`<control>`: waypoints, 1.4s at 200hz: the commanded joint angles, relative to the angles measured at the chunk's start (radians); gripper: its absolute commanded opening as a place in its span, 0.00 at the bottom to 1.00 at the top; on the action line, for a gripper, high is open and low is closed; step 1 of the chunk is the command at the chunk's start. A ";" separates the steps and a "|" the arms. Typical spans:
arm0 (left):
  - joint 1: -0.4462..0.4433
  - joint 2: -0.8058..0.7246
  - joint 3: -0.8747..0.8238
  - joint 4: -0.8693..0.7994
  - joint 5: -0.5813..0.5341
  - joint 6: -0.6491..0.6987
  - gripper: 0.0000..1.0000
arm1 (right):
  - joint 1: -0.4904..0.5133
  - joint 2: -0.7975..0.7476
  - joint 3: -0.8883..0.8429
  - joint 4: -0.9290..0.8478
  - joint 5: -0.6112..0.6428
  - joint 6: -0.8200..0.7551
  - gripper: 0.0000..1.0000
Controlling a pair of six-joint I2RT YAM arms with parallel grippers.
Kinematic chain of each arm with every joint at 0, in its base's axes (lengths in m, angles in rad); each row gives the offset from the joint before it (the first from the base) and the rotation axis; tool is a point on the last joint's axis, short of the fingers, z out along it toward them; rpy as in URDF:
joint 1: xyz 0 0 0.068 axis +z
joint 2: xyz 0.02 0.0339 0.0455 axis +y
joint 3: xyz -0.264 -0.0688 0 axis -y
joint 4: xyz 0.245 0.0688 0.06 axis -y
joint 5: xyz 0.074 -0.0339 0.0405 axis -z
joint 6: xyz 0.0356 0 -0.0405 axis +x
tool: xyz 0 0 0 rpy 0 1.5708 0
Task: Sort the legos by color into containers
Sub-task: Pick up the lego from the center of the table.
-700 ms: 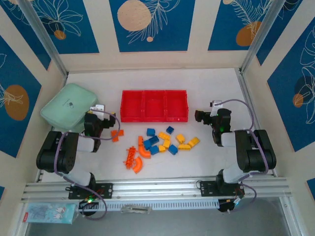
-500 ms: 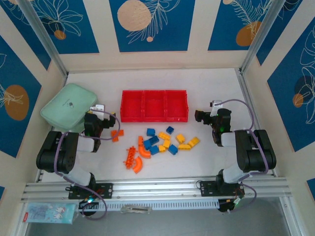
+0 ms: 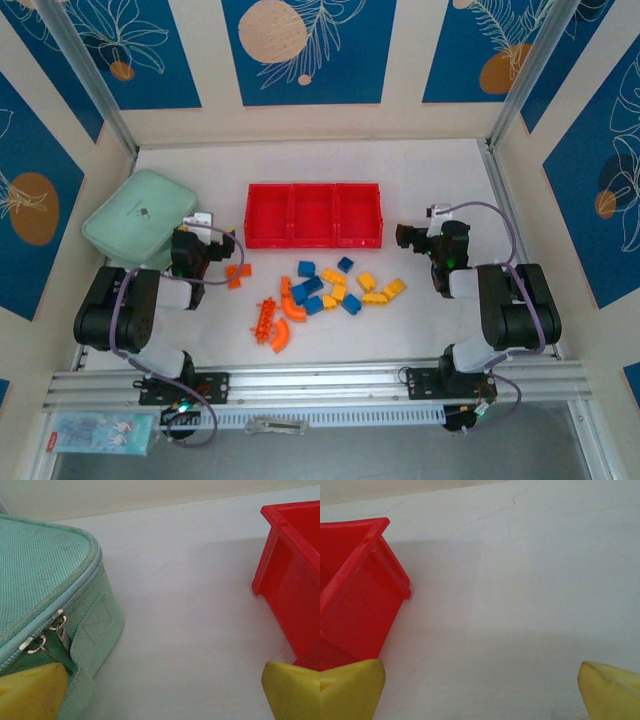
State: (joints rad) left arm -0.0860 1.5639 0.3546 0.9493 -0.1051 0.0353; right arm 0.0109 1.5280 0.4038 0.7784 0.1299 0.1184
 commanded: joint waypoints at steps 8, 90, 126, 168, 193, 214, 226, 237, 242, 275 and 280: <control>0.011 0.001 0.015 0.004 0.001 0.005 0.99 | -0.005 -0.008 0.013 0.027 -0.018 -0.016 0.99; 0.009 -0.172 -0.076 0.017 -0.004 -0.005 0.99 | -0.006 -0.197 -0.025 -0.065 0.046 0.020 0.99; 0.011 -0.371 -0.049 -0.229 0.003 -0.072 0.99 | -0.011 -0.341 0.040 -0.278 0.053 0.072 0.99; 0.011 -0.570 -0.011 -0.432 0.008 -0.235 0.99 | -0.030 -0.461 0.165 -0.681 0.084 0.378 0.99; 0.011 -0.644 -0.016 -0.498 0.025 -0.297 0.99 | -0.068 -0.470 0.189 -0.790 -0.011 0.461 0.99; 0.012 -0.695 -0.022 -0.564 -0.008 -0.398 0.99 | -0.051 -0.500 0.186 -0.820 -0.052 0.475 0.99; 0.011 -0.726 -0.005 -0.647 -0.005 -0.433 0.99 | -0.020 -0.508 0.207 -0.873 -0.030 0.461 0.99; 0.012 -0.748 0.008 -0.710 0.012 -0.446 0.99 | 0.005 -0.501 0.236 -0.928 -0.006 0.450 0.99; 0.012 -0.754 0.012 -0.733 0.022 -0.450 0.99 | 0.019 -0.496 0.251 -0.958 0.002 0.444 0.99; 0.011 -0.798 0.065 -0.931 0.105 -0.500 0.99 | 0.105 -0.470 0.330 -1.111 0.017 0.430 0.99; 0.011 -0.804 0.072 -0.954 0.123 -0.505 0.99 | 0.121 -0.468 0.342 -1.128 0.020 0.427 0.99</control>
State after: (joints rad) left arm -0.0853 0.7959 0.3668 0.1837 -0.0669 -0.4000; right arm 0.0818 1.0534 0.6792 -0.1989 0.1371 0.5472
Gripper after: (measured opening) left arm 0.994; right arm 0.992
